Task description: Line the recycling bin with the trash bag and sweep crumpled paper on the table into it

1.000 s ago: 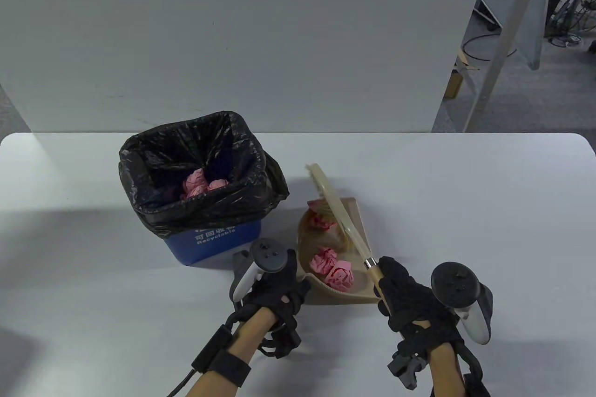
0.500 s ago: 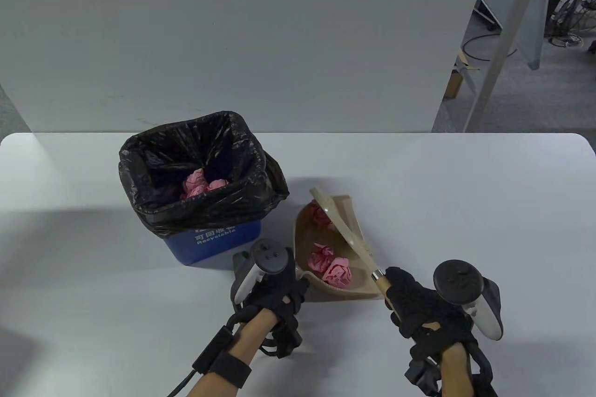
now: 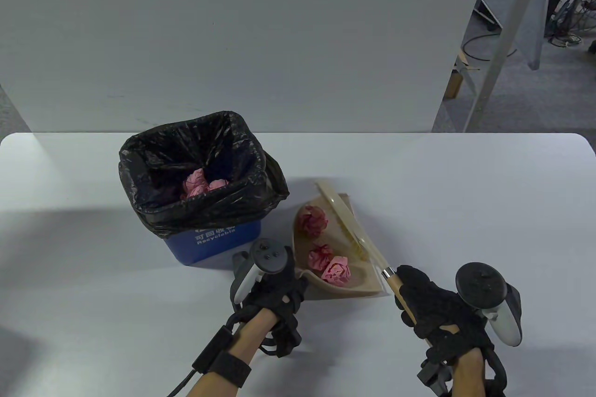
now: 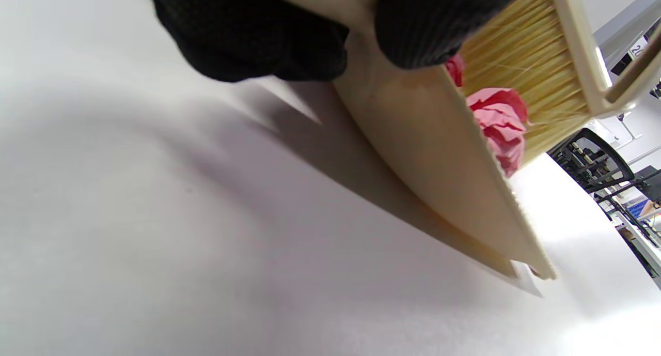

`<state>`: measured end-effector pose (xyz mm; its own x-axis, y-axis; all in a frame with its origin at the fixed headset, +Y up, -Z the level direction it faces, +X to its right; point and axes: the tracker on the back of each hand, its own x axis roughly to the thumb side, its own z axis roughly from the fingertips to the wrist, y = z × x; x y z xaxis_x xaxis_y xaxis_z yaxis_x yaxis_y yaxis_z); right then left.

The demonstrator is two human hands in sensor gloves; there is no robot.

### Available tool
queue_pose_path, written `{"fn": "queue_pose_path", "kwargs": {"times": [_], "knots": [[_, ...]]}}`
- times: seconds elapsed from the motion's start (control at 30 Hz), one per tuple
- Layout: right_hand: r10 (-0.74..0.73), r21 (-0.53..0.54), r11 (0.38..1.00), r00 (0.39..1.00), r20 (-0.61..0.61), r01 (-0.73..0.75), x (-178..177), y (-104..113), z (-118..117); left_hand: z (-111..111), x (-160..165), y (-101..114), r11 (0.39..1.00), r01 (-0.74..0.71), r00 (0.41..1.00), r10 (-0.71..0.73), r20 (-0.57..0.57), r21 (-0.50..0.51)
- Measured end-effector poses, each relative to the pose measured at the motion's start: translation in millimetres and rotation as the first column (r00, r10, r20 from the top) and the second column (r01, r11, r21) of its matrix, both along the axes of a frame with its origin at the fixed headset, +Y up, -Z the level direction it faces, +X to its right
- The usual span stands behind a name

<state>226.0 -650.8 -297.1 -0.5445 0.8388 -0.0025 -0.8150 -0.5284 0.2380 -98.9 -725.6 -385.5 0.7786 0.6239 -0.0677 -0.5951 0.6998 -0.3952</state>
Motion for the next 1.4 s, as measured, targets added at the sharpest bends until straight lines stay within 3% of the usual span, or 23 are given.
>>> {"fn": "queue_pose_path", "kwargs": {"times": [0.2, 0.37, 0.5, 0.57, 0.67, 0.83, 0.93, 1.07, 1.2, 1.4], "knots": [[-0.062, 0.085, 0.995, 0.988, 0.139, 0.05, 8, 2, 2, 0, -2, 9, 0.998, -0.043, 0.999, 0.043, 0.007, 0.036], [-0.094, 0.157, 0.987, 0.934, 0.345, 0.042, 19, 4, 6, 5, -3, 35, 0.982, -0.173, 0.985, 0.173, 0.015, 0.076], [0.013, 0.108, 0.991, 0.855, 0.519, -0.08, 32, 2, 10, 13, -5, 69, 0.95, -0.293, 0.956, 0.293, 0.016, 0.108], [0.001, 0.086, 0.994, 0.821, 0.571, -0.062, 39, -1, 11, 17, -6, 93, 0.935, -0.323, 0.946, 0.324, 0.022, 0.147], [-0.023, 0.08, 0.996, 0.812, 0.584, -0.029, 41, -4, 10, 21, -11, 127, 0.915, -0.359, 0.932, 0.362, 0.023, 0.184], [-0.018, 0.07, 0.997, 0.85, 0.526, -0.022, 33, -6, 5, 31, -34, 190, 0.885, -0.377, 0.922, 0.387, 0.021, 0.274], [-0.031, 0.068, 0.998, 0.872, 0.489, -0.002, 29, -8, 2, 35, -64, 225, 0.876, -0.327, 0.932, 0.361, -0.032, 0.355], [-0.074, 0.051, 0.997, 0.882, 0.466, 0.057, 27, -14, 0, 42, -114, 247, 0.862, -0.215, 0.933, 0.321, -0.165, 0.46], [-0.068, 0.042, 0.998, 0.886, 0.459, 0.055, 25, -14, -3, 49, -166, 253, 0.859, -0.005, 0.921, 0.204, -0.333, 0.512], [-0.072, 0.039, 0.997, 0.891, 0.448, 0.061, 23, -14, -3, 48, -209, 249, 0.813, 0.277, 0.864, 0.023, -0.504, 0.512]]}}
